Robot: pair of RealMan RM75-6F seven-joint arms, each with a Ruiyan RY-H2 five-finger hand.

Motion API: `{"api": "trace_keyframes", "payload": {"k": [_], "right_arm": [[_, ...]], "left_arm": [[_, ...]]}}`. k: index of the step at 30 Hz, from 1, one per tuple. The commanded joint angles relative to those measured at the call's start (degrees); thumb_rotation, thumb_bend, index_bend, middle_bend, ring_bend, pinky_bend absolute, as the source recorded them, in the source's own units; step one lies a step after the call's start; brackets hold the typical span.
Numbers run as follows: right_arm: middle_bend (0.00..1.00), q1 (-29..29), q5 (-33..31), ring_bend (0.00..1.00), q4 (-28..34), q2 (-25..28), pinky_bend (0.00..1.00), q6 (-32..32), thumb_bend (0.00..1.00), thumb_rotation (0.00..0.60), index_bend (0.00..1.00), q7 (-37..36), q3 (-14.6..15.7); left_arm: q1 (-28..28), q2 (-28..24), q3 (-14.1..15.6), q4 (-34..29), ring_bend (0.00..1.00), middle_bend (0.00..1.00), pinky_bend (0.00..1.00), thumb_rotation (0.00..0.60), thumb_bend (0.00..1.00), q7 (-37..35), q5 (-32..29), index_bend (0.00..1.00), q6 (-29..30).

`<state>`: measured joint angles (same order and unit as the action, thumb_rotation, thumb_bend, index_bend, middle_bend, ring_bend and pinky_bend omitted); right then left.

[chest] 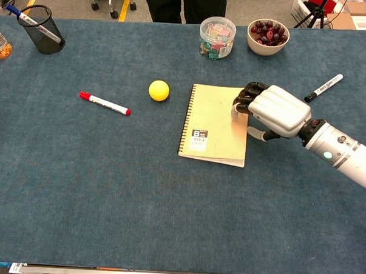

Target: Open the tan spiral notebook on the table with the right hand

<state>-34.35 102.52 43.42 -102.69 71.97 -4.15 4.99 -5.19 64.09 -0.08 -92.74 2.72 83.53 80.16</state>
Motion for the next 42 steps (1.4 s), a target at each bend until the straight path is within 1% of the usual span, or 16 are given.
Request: {"api": "trace_keyframes", "payload": {"k": [1,4,11,18,22,25,30,38,40,42], "right_arm": [[0.39,0.1,0.42,0.26,-1.91,-1.25,0.2,1.55,0.37,0.6,0.5,-1.24,0.25],[0.42,0.26,0.47,0.3,-3.93,-2.45,0.22,3.08,0.4,0.6,0.58,-2.89,0.18],[0.47,-0.08,0.03,0.33,-6.54,-4.17,0.22,5.13,0.41,0.6,0.71,-4.44,-0.57],[0.49,-0.19,-0.38,0.36,-6.01,-3.78,0.22,5.88,0.41,0.6,0.75,-4.42,-0.71],[0.51,0.46,-0.3,0.37,-5.44,-3.2,0.22,6.52,0.44,0.6,0.76,-4.03,-0.18],[0.52,2.21,0.31,0.39,-4.4,-1.54,0.22,8.47,0.44,0.6,0.78,-4.16,1.21],[0.52,5.07,1.12,0.4,-1.21,2.95,0.23,12.3,0.44,0.6,0.79,-3.85,2.92],[0.53,9.82,2.07,0.42,7.66,13.49,0.24,17.7,0.44,0.6,0.79,-2.26,5.45],[0.53,10.25,2.45,0.42,9.9,15.37,0.25,18.39,0.44,0.6,0.79,-1.38,5.64],[0.53,10.07,2.85,0.42,12.54,16.85,0.25,18.82,0.44,0.6,0.79,-0.22,5.2]], "left_arm": [[0.05,-0.2,0.04,-0.08,0.14,0.13,0.2,0.6,0.4,-0.35,0.06,0.16,0.05],[0.13,-0.25,0.07,-0.05,0.14,0.13,0.2,0.6,0.4,-0.77,0.26,0.16,0.24],[-0.12,-0.52,0.1,-0.13,0.14,0.13,0.2,0.6,0.4,-1.73,0.98,0.16,0.22],[-0.26,-0.76,-0.13,0.06,0.14,0.13,0.2,0.6,0.4,-2.75,1.26,0.16,0.44],[-0.29,-0.79,-0.09,0.11,0.14,0.13,0.2,0.6,0.4,-3.0,1.62,0.16,0.61],[-0.26,-0.82,-0.22,0.06,0.14,0.13,0.2,0.6,0.4,-3.25,1.66,0.16,0.89],[-0.47,-0.91,-0.25,-0.41,0.14,0.13,0.2,0.6,0.4,-2.94,2.19,0.16,1.03],[-0.55,-1.0,0.01,-1.83,0.14,0.13,0.2,0.6,0.4,-1.75,3.16,0.16,1.48],[-0.59,-0.86,0.02,-2.02,0.14,0.13,0.2,0.6,0.4,-1.54,3.15,0.16,1.43],[-0.74,-0.71,0.0,-2.17,0.14,0.13,0.2,0.6,0.4,-1.42,3.08,0.16,1.2]]}}
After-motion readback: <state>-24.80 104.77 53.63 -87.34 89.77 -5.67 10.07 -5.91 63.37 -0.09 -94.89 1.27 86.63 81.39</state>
